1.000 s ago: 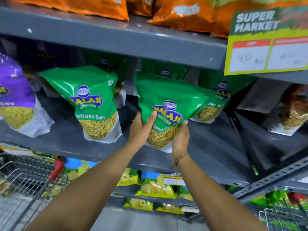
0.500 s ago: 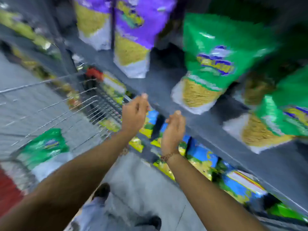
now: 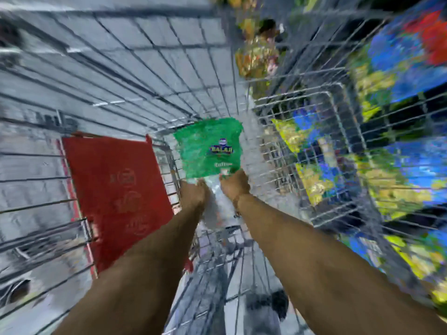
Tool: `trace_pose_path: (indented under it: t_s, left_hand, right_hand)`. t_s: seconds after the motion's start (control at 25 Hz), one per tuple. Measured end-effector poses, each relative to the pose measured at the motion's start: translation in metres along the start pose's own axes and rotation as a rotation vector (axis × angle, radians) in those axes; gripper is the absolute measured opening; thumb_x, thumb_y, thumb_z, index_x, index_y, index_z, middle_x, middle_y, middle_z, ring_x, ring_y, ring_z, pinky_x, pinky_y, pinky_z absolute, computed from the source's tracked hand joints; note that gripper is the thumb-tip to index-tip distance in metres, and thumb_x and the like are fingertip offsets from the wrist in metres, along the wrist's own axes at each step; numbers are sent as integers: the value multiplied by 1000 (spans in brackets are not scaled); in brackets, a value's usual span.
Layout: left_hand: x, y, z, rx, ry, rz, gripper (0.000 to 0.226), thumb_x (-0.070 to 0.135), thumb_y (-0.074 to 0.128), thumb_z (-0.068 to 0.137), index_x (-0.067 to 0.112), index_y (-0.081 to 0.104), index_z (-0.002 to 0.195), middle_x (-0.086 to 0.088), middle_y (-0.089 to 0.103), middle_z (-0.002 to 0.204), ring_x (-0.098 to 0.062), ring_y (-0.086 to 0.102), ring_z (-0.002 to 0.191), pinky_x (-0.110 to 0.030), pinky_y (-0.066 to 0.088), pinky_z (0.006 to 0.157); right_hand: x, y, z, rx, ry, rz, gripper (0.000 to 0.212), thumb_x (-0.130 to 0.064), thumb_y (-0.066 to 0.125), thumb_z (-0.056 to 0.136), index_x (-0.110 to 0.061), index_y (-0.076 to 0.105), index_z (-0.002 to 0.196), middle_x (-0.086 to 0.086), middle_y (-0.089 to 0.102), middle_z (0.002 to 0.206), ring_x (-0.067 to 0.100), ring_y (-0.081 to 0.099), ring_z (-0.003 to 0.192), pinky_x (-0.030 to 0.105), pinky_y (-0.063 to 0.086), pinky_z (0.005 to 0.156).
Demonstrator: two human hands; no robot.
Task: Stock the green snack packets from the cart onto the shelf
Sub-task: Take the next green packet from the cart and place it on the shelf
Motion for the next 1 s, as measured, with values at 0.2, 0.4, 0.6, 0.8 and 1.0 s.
trace_pose_path:
  t_s: [0.2, 0.4, 0.6, 0.8, 1.0]
  left_hand:
    - [5, -2, -38, -2, 110, -198, 43, 19, 50, 90, 2, 41, 128, -21, 56, 126, -34, 54, 114, -43, 45, 101]
    - [72, -17, -141, 1, 377, -349, 46, 22, 49, 89, 7, 40, 132, -16, 55, 126, -32, 50, 117, -40, 41, 103]
    - [130, -13, -318, -28, 723, -567, 54, 37, 45, 93, 1, 41, 133, -19, 44, 142, -19, 42, 128, -28, 34, 107]
    - [91, 59, -527, -349, 1193, -634, 46, 37, 49, 88, -6, 58, 102, -22, 64, 91, -5, 56, 83, -26, 44, 80]
    - [4, 179, -685, -871, 1245, -406, 29, 29, 46, 91, 5, 59, 101, -18, 61, 92, -20, 54, 80, -23, 46, 84]
  right_hand:
    - [-9, -28, -14, 35, -19, -56, 38, -10, 55, 83, 5, 51, 118, 25, 58, 125, 32, 59, 106, 37, 50, 85]
    - [-39, -131, -95, 194, -255, 154, 33, -7, 51, 81, 4, 52, 112, 27, 61, 120, 38, 58, 111, 34, 44, 78]
    - [4, -262, -237, 449, -685, 655, 34, -29, 47, 69, -22, 56, 101, 19, 63, 98, 26, 54, 83, 36, 43, 76]
    - [167, -373, -345, 794, -869, 1096, 55, -30, 45, 79, -11, 44, 131, 13, 52, 132, 23, 49, 116, 37, 37, 103]
    - [348, -463, -418, 1233, -850, 1392, 42, -34, 48, 75, -34, 46, 117, 7, 48, 128, 18, 47, 113, 35, 35, 103]
Point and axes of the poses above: each hand's wrist, its own z-axis towards the middle knuckle, its own y-axis out of the palm, x = y × z, the point moved 5 cm from there along z, towards the middle knuckle
